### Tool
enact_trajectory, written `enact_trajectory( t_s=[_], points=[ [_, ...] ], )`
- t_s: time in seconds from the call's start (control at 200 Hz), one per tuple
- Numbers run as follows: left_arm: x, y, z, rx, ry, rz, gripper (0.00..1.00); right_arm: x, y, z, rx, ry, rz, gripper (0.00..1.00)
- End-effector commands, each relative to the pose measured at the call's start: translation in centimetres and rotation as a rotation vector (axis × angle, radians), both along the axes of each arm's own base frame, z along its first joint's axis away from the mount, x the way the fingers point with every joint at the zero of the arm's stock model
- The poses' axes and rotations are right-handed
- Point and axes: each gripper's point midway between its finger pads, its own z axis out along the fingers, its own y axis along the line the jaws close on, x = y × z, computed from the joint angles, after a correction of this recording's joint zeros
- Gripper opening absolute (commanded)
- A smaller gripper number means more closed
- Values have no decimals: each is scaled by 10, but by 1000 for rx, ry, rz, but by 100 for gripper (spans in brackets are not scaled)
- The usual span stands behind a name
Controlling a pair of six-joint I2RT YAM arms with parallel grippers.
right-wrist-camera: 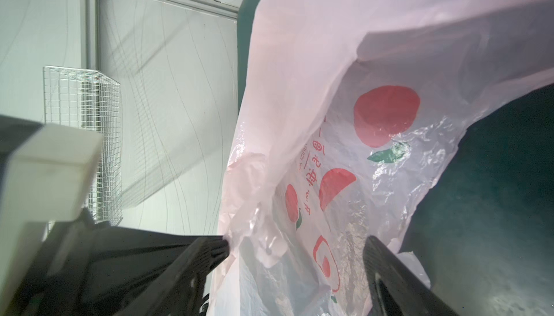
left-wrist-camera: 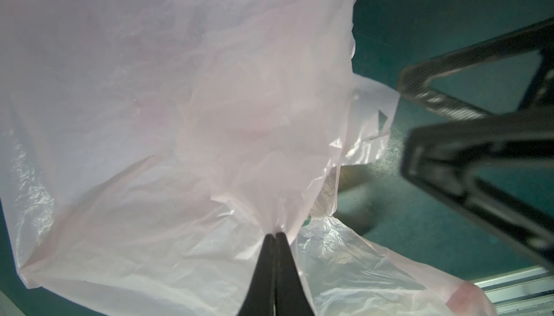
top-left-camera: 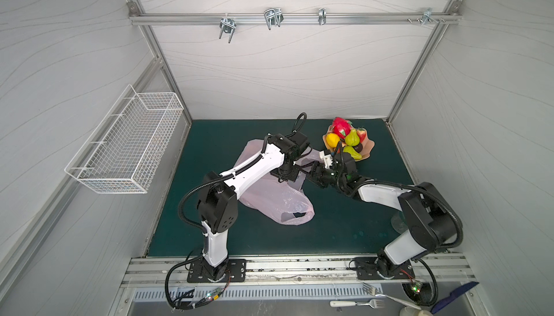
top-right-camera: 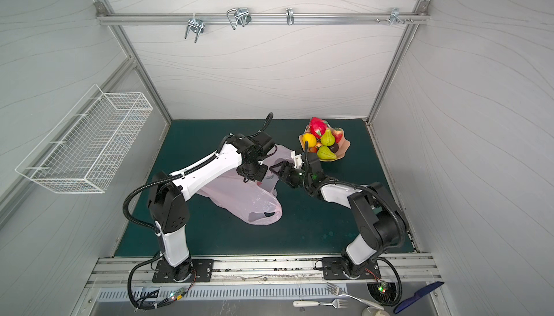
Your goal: Place the fruits into the plastic bag
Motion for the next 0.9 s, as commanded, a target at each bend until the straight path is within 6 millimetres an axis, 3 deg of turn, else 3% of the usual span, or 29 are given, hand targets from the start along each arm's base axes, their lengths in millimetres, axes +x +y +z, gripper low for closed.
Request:
enact_trajectory(
  t_s=[0.0,0.165,0.24,0.36,0.495,0.59,0.65,0.74,0.895],
  points=[
    [-2,-1,6,-36,-7,-15,0,2,22,14,63,-6,28,81],
    [-5,-3,5,-55,-4,-33,0,6,33,5,82,33,16,78],
    [-7,-3,4,-61,-4,-40,0,8,38,0,82,53,20,70],
    [-10,-4,6,-89,-16,-54,0,8,46,-3,75,75,33,40],
    [-14,-9,14,-152,-36,-63,0,8,47,-3,64,86,30,12],
    [-19,-13,19,-208,-39,-47,37,8,47,0,68,90,30,0],
    [-25,-17,22,-254,-26,-30,50,7,48,1,67,94,30,0],
    [-33,-22,24,-296,5,14,59,6,47,0,62,97,30,0],
    [-50,-25,15,-301,81,86,62,7,47,0,58,103,26,0]
  ],
)
